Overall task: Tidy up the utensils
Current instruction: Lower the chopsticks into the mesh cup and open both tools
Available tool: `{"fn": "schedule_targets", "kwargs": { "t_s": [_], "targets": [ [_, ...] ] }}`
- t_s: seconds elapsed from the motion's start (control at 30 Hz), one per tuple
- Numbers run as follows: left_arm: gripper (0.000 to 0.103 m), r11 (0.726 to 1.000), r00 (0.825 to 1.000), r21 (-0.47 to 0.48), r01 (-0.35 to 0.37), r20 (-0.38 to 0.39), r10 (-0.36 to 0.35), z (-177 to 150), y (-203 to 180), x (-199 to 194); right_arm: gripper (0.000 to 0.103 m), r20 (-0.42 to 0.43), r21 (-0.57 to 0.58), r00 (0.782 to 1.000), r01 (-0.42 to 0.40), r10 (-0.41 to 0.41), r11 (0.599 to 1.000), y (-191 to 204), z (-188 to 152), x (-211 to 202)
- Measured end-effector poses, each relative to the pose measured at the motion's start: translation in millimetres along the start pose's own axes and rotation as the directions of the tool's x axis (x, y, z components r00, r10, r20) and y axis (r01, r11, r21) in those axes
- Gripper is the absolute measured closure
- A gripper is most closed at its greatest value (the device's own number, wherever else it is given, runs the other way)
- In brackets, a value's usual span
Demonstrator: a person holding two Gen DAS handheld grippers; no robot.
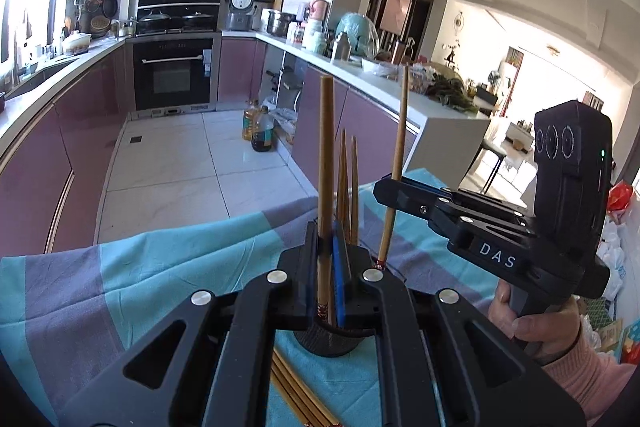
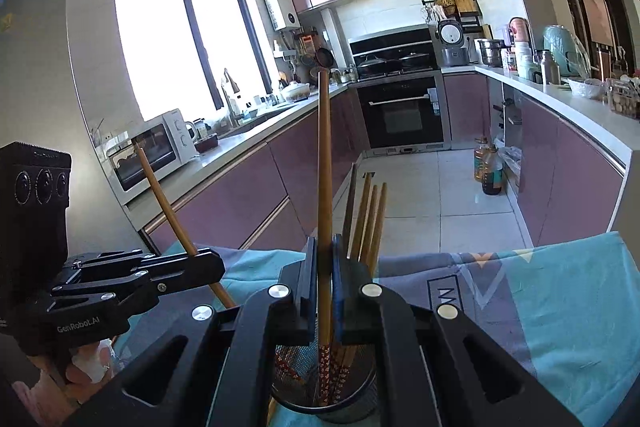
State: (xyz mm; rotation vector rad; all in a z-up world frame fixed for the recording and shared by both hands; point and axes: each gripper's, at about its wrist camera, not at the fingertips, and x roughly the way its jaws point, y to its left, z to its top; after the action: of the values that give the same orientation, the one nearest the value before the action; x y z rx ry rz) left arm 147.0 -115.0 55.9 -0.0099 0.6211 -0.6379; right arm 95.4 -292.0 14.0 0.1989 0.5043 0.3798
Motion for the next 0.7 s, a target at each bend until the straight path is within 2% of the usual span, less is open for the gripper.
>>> {"fn": "schedule_targets", "kwargs": {
  "t_s": [0.17, 0.3, 0.37, 0.43, 0.47, 0.7],
  "targets": [
    [0.096, 1.000, 0.998, 0.017, 0.010, -0.062, -0.009, -6, 1, 19, 0.097, -0.108, -0.025, 0.994, 0.022, -0.024, 0.999, -2, -13, 14],
    [0.095, 1.000, 0.994, 0.009, 0.007, -0.111, -0.006, -8, 4, 36, 0.095, -0.155, -0.010, 0.986, 0.053, -0.054, 0.999, -10, -21, 24],
    [0.095, 1.000, 0.992, -0.001, 0.002, -0.124, -0.002, -8, 9, 44, 0.094, -0.160, 0.008, 0.985, 0.061, -0.059, 0.998, -15, -23, 29],
    [0.094, 1.000, 0.992, -0.010, -0.006, -0.128, 0.004, -8, 11, 49, 0.084, -0.157, 0.019, 0.986, 0.064, -0.060, 0.998, -17, -24, 30],
    [0.091, 1.000, 0.992, -0.014, -0.008, -0.129, 0.007, -8, 12, 52, 0.082, -0.155, 0.024, 0.986, 0.063, -0.059, 0.998, -18, -24, 31],
    [0.082, 0.999, 0.992, -0.031, -0.013, -0.128, 0.009, -15, 10, 56, 0.082, -0.154, 0.008, 0.988, 0.024, -0.022, 1.000, -11, -18, 40]
  ]
}}
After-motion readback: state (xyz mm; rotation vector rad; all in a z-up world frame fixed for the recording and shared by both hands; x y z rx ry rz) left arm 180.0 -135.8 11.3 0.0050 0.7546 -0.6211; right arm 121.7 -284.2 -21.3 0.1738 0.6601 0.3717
